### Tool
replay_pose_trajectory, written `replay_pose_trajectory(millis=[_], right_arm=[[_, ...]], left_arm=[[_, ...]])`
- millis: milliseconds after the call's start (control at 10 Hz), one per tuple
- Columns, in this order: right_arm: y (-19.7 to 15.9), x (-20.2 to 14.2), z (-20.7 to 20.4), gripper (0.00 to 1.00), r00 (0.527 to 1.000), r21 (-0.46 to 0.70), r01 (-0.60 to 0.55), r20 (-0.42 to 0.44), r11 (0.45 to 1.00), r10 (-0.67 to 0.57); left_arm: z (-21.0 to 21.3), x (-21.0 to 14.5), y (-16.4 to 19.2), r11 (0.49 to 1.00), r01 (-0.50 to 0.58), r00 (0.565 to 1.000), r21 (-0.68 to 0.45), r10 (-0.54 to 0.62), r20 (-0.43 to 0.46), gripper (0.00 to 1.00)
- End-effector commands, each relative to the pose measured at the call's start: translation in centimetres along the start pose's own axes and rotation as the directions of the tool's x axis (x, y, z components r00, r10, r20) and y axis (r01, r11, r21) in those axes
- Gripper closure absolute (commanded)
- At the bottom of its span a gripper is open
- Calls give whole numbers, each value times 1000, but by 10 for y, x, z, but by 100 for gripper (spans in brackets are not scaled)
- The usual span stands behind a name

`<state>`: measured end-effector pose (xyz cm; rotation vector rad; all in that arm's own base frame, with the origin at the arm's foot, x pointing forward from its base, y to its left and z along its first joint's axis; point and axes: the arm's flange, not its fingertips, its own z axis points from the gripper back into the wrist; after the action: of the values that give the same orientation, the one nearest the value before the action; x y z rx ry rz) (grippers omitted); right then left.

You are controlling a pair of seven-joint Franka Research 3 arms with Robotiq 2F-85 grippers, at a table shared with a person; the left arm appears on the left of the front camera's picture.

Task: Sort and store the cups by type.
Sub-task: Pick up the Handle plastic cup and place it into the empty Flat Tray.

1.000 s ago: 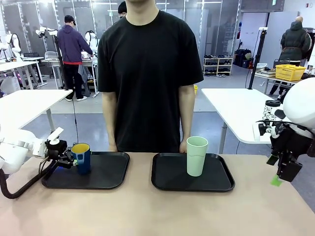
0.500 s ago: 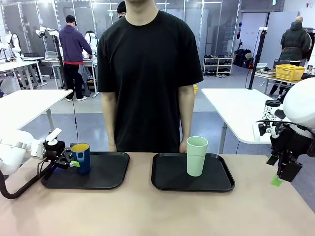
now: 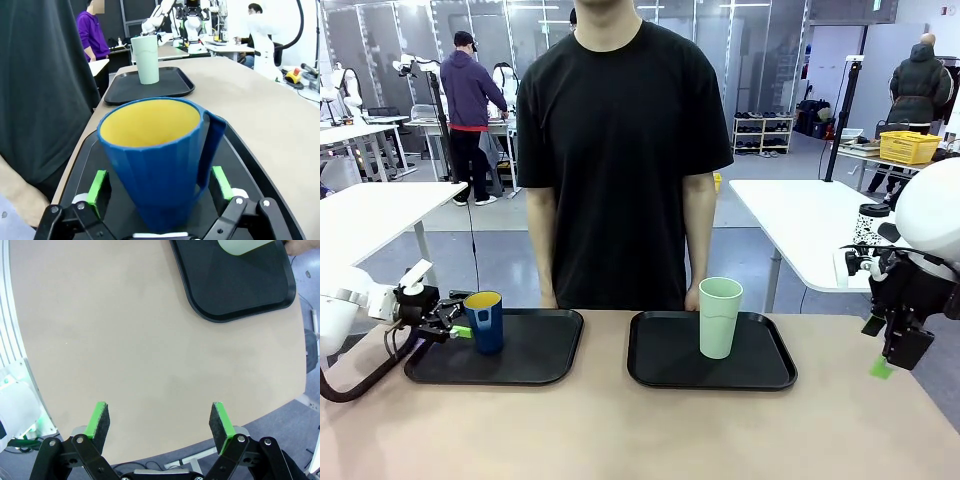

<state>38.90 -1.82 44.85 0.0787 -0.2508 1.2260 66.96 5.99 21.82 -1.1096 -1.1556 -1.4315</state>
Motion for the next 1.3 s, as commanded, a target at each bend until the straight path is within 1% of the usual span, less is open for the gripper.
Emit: replay_pose_trajectory(millis=[0,200,300,400,500,600,700,800,900,1000,1100,1200], right_arm=[[1,0,0,0,1000,-2,20,-17,1000,-21],[1,0,0,0,1000,-2,20,-17,1000,-21],[1,0,0,0,1000,-2,20,-17,1000,-21],[1,0,0,0,1000,-2,20,-17,1000,-21],[1,0,0,0,1000,-2,20,-17,1000,-21],[1,0,0,0,1000,-2,20,-17,1000,-21],[1,0,0,0,1000,-2,20,-17,1000,-21],[1,0,0,0,1000,-2,20,-17,1000,-21],[1,0,0,0,1000,-2,20,-17,1000,-21],[1,0,0,0,1000,-2,20,-17,1000,-21],[1,0,0,0,1000,-2,20,-17,1000,-21],[1,0,0,0,1000,-2,20,-17,1000,-21]], left_arm=[[4,8,-15,998,-37,998,50,39,-41,0],[15,16,-30,997,-53,995,52,57,-83,0],[25,22,-39,993,-68,984,94,82,-158,0],[41,38,-52,980,-64,961,187,111,-252,0],[52,60,-66,968,-38,932,247,123,-340,0],[56,83,-82,952,-23,915,305,143,-377,0],[58,103,-97,937,-19,882,349,180,-436,0],[57,121,-110,924,11,867,382,181,-465,0],[59,131,-120,893,35,810,448,237,-537,0],[60,140,-128,885,42,794,464,252,-554,0],[59,145,-134,885,25,792,464,266,-549,0],[60,148,-139,870,25,766,492,299,-569,0]])
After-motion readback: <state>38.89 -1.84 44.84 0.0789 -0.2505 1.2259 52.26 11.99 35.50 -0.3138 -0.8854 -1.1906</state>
